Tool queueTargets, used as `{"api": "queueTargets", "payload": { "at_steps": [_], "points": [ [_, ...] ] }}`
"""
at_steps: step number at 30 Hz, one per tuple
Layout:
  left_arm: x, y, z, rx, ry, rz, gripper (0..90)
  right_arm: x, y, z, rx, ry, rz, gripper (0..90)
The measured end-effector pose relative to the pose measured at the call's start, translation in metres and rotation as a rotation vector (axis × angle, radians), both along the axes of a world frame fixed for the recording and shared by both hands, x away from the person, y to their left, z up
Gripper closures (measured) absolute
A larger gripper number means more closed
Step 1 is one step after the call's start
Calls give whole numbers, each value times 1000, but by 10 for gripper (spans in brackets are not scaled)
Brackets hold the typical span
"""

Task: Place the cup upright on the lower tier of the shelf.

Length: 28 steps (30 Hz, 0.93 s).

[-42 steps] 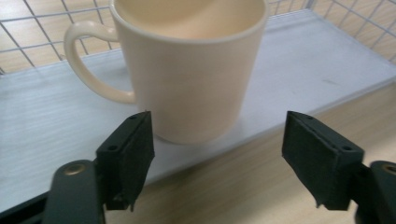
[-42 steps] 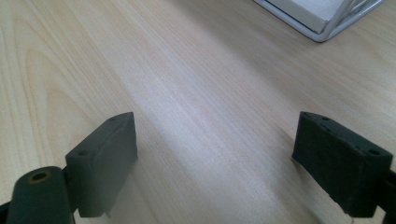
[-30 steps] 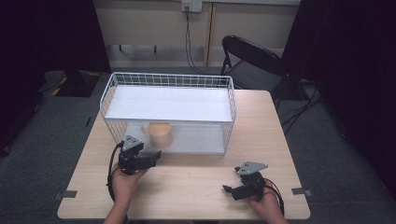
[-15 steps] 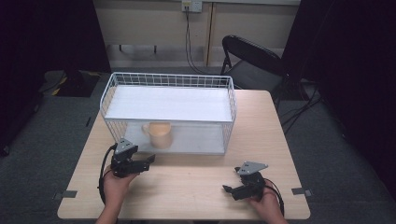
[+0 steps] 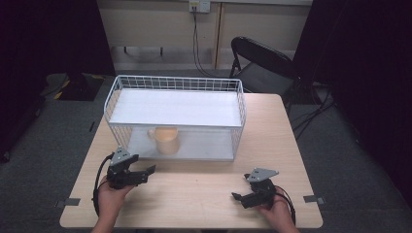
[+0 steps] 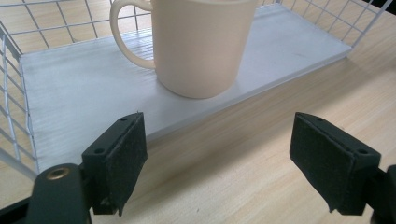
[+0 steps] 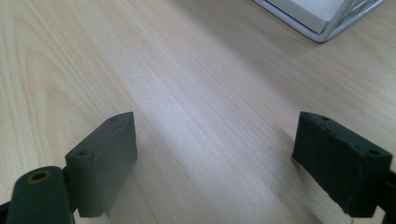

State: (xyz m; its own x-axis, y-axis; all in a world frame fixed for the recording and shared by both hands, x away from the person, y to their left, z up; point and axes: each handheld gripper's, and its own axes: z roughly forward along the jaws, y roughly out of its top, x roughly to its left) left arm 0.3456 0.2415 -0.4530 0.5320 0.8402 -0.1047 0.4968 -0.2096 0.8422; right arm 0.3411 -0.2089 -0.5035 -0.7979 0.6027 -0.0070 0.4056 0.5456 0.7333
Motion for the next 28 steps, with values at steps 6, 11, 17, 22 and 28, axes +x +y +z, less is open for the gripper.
{"api": "queueTargets", "payload": {
  "at_steps": [6,11,17,22,28],
  "points": [
    [-5,10,-5,0,7,-3,188,0,0,0,0,0,0,129],
    [-10,18,-9,-2,1,-7,187,0,0,0,0,0,0,129],
    [-13,25,-19,13,5,-19,187,0,0,0,0,0,0,129],
    [-15,30,-24,21,25,-21,188,0,0,0,0,0,0,129],
    [-14,25,-27,35,35,-41,189,0,0,0,0,0,0,129]
  ]
}}
